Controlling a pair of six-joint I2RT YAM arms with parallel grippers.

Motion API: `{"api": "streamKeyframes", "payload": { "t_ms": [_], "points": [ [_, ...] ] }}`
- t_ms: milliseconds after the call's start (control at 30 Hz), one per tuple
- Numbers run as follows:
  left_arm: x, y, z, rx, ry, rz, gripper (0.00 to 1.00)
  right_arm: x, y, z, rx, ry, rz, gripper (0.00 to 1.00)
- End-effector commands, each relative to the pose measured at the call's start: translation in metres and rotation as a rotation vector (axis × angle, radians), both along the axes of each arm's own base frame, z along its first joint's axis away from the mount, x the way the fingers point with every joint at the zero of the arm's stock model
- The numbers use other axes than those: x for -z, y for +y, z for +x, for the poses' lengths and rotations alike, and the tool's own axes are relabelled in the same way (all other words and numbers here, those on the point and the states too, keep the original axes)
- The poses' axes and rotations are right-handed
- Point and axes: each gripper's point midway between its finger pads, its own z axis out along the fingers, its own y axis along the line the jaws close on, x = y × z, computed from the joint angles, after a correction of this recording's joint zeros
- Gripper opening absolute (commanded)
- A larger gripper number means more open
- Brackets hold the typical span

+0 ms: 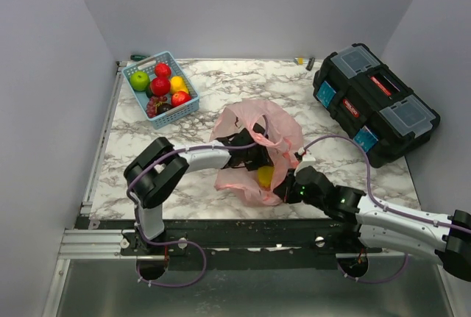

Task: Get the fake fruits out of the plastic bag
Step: Take out the fake fruit from the plastic bag, then place the fake fruit in the bin.

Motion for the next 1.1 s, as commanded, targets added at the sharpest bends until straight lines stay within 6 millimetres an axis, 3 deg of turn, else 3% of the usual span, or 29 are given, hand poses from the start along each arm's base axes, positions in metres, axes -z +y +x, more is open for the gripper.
{"api": "streamKeyframes", "payload": {
  "t_ms": [0, 200, 300, 433, 600, 833, 933, 1067],
  "points": [
    [-0.031, 0.023, 0.001, 0.087, -0.174, 0.080, 0.21, 0.004, -0.004, 0.001, 0.009, -0.007, -0.029, 0.01],
    [-0.075, 0.038, -0.003, 0.153, -0.324, 0.069, 0.10, 0.007, -0.003, 0.004, 0.027, 0.002, -0.049, 0.01],
    [-0.087, 0.039, -0.010, 0.202, -0.370, 0.036, 0.07, 0.006, -0.004, 0.010, 0.069, -0.005, -0.042, 0.01],
    [-0.101, 0.030, -0.035, 0.332, -0.387, -0.081, 0.04, -0.003, -0.010, 0.024, 0.155, -0.028, -0.067, 0.01],
    [-0.137, 0.017, -0.075, 0.529, -0.477, -0.322, 0.03, -0.020, -0.024, 0.045, 0.251, -0.097, -0.170, 0.01],
    [-0.186, 0.027, -0.099, 0.629, -0.605, -0.421, 0.00, -0.027, -0.034, 0.067, 0.302, -0.130, -0.293, 0.01],
    [-0.194, 0.029, -0.109, 0.679, -0.614, -0.437, 0.00, -0.035, -0.035, 0.077, 0.318, -0.140, -0.289, 0.01],
    [-0.179, 0.031, -0.118, 0.718, -0.520, -0.418, 0.00, -0.054, -0.041, 0.097, 0.334, -0.149, -0.276, 0.01]
  ]
}}
